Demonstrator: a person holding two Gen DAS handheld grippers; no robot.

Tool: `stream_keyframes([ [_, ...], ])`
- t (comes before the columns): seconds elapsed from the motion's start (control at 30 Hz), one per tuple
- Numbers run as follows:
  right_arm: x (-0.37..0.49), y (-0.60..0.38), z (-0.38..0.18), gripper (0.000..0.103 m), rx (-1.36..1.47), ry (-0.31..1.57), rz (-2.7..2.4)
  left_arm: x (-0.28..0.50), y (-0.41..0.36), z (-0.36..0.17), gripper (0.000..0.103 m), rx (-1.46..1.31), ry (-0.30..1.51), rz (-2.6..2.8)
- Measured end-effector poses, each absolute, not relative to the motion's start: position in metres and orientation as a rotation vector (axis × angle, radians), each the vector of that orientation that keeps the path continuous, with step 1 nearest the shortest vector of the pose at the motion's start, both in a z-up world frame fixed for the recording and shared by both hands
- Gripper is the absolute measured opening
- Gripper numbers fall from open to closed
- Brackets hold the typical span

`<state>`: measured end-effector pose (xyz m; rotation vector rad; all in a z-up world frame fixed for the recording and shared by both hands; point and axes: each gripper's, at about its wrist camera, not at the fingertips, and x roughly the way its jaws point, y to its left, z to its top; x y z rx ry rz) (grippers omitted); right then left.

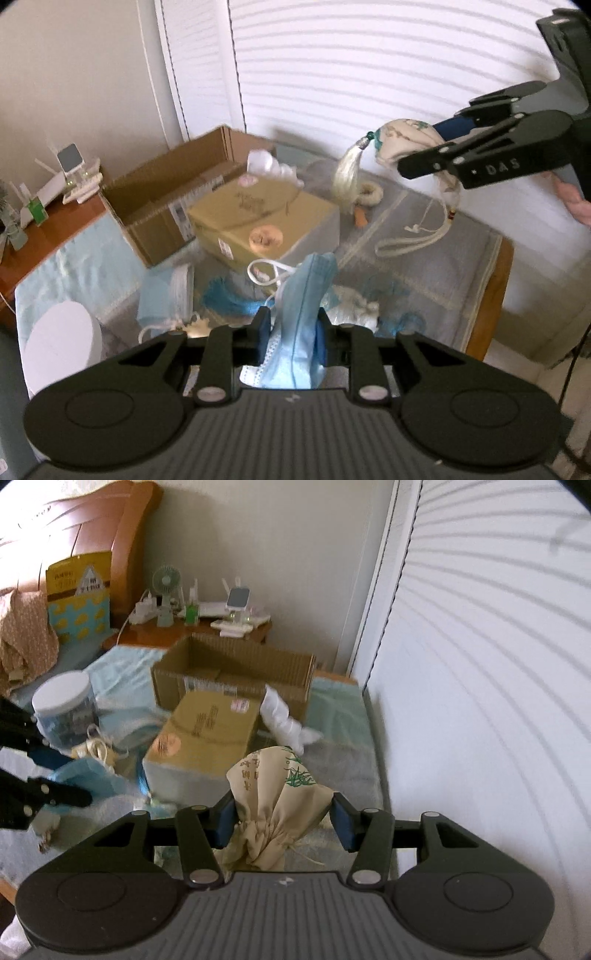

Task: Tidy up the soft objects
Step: 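Carry the cream pouch into the cardboard box and open the right tool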

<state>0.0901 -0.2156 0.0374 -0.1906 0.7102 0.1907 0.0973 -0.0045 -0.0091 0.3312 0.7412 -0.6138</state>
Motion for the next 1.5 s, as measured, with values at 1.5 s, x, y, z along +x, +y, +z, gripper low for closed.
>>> stream_keyframes([
  [1.5,0.338,-0.105,0.055,0.058,-0.424,0.671,0.678,0.144,0.03,0.0,0.023,0.189,0.705,-0.533],
])
